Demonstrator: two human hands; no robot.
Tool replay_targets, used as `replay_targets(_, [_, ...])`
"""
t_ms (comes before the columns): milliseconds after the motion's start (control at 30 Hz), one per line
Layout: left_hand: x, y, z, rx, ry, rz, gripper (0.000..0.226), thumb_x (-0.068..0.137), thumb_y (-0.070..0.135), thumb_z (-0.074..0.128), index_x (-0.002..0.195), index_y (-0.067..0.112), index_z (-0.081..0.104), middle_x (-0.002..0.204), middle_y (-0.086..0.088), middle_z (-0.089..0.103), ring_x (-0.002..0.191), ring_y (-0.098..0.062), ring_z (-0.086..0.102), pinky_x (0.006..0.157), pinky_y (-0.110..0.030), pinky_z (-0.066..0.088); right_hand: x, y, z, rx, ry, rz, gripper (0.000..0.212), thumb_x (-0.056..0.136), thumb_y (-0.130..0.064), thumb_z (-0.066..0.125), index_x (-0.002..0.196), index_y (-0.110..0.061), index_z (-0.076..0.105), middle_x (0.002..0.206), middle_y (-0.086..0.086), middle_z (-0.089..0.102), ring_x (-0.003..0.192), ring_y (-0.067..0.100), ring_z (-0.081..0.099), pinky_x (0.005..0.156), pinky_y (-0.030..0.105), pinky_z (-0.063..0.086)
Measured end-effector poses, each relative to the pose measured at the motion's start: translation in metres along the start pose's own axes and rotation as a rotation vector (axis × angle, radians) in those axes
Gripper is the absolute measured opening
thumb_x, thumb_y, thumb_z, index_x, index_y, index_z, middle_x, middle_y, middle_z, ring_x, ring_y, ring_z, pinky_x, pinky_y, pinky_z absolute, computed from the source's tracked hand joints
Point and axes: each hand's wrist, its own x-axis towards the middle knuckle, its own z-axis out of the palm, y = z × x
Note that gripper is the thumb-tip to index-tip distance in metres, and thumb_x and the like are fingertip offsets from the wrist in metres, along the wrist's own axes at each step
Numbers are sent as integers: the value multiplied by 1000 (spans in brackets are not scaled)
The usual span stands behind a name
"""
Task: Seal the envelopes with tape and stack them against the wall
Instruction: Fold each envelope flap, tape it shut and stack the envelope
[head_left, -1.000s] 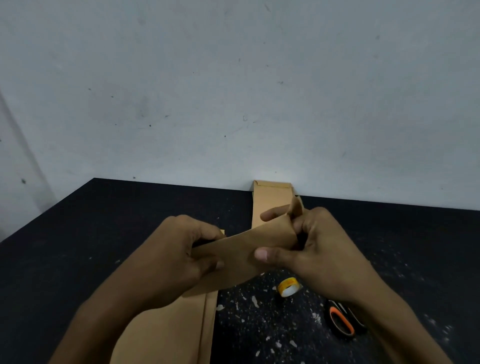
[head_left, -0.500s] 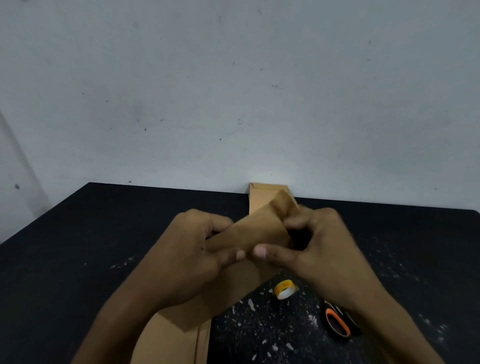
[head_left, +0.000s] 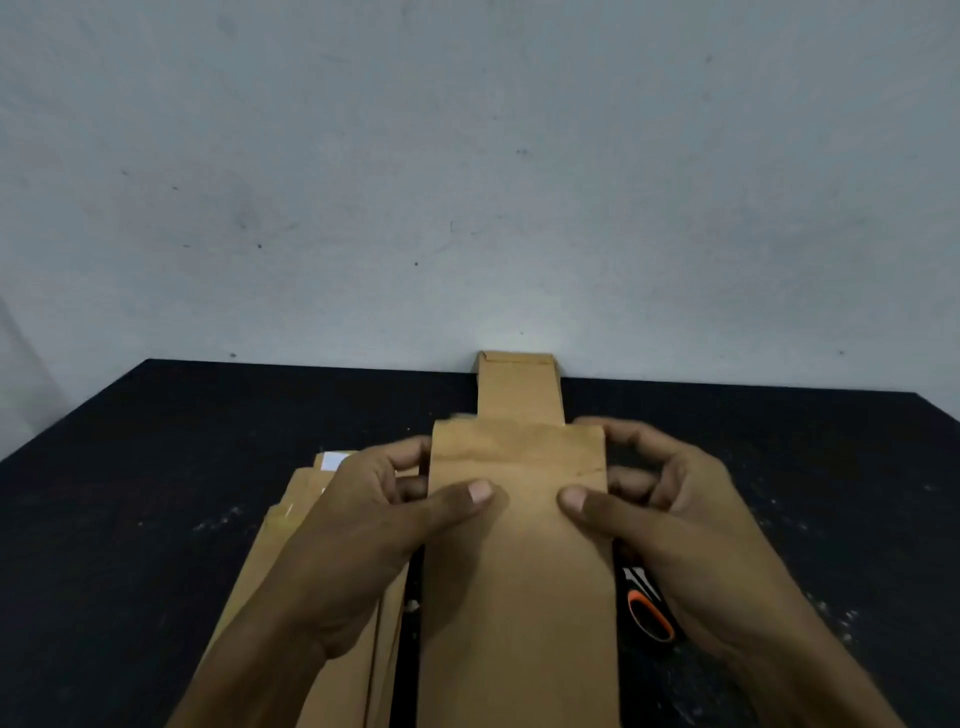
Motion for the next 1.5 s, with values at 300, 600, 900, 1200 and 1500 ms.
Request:
replay_targets(300, [0,-45,1,214,-90,-35,21,78,-3,75,84,16,80,83,-8,77,78,-15,71,70,-23,55,-29,48,-23,-80,9,149,28,92,6,59,99,-12,79,79,14,76,63,16,69,50,20,50])
replay_targets(600, [4,-81,-1,485,-157,42,43,87,-17,59,85,19,82,93,9,77,95,-6,70,90,-25,55,-34,100,-38,-336,181,14,38,89,11,62,76,-19,81,77,4,77,60,11,68,53,23,53])
replay_targets(900, [15,-116,-2,956,-106,497,39,71,-3,55,94,16,80,100,7,73,96,-6,59,82,-17,48,-22,127,-45,-1036,219,-450,26,84,2,64,95,-17,79,89,-7,71,81,12,66,64,41,57])
replay_targets(1200, [12,-119,-7,1042,-80,504,41,73,0,52,96,18,80,92,6,58,80,-11,55,68,-20,45,-24,126,-27,-1062,141,-596,27,90,-10,55,107,-10,76,106,-2,67,99,15,60,81,29,50])
replay_targets(1500, [13,-126,-9,1020,21,494,35,76,0,54,92,16,81,91,2,65,83,-16,62,70,-35,53,-23,144,-27,-1086,23,-573,21,92,-18,64,106,-9,77,109,0,70,101,18,65,83,39,54])
